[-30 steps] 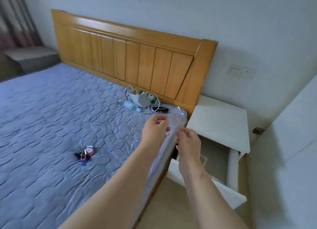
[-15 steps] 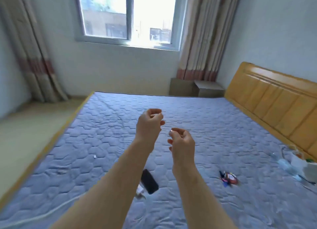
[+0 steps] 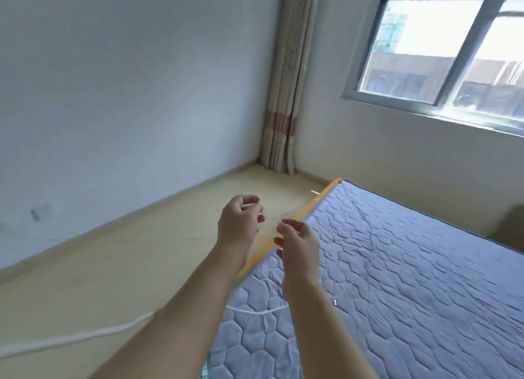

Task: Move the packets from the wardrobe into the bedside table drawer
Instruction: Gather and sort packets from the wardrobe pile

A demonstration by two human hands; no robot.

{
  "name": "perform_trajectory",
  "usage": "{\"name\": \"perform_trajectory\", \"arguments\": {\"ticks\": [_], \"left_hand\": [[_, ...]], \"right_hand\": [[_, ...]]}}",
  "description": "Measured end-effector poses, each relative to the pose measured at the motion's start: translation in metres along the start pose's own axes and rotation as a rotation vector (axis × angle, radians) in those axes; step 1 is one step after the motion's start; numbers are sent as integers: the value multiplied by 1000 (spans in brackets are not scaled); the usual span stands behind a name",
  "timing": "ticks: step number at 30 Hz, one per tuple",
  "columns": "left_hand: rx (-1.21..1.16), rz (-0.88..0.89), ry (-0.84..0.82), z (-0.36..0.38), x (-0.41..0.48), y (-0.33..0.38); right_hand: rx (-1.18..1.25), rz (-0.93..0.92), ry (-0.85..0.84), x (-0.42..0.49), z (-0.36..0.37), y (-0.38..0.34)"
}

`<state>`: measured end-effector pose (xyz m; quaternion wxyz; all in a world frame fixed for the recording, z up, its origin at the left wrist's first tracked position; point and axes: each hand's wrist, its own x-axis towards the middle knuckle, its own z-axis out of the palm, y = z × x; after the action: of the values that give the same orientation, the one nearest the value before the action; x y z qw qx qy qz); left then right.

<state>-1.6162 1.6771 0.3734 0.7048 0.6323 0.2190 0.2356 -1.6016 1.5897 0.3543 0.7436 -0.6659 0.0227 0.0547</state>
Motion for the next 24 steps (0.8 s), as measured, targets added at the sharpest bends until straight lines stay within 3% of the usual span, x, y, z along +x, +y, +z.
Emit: {"name": "perform_trajectory", "arguments": {"ticks": [7,18,24], "left_hand": [[-29,-65,159,-106,93,-12],[64,-79,148,-292,290,9],[94,-70,171,-351,386,22]], "right_hand": [[-34,64,-142,34,139,32],[45,147,-85,94,402,65],[42,158,-105,134,495,64]]}}
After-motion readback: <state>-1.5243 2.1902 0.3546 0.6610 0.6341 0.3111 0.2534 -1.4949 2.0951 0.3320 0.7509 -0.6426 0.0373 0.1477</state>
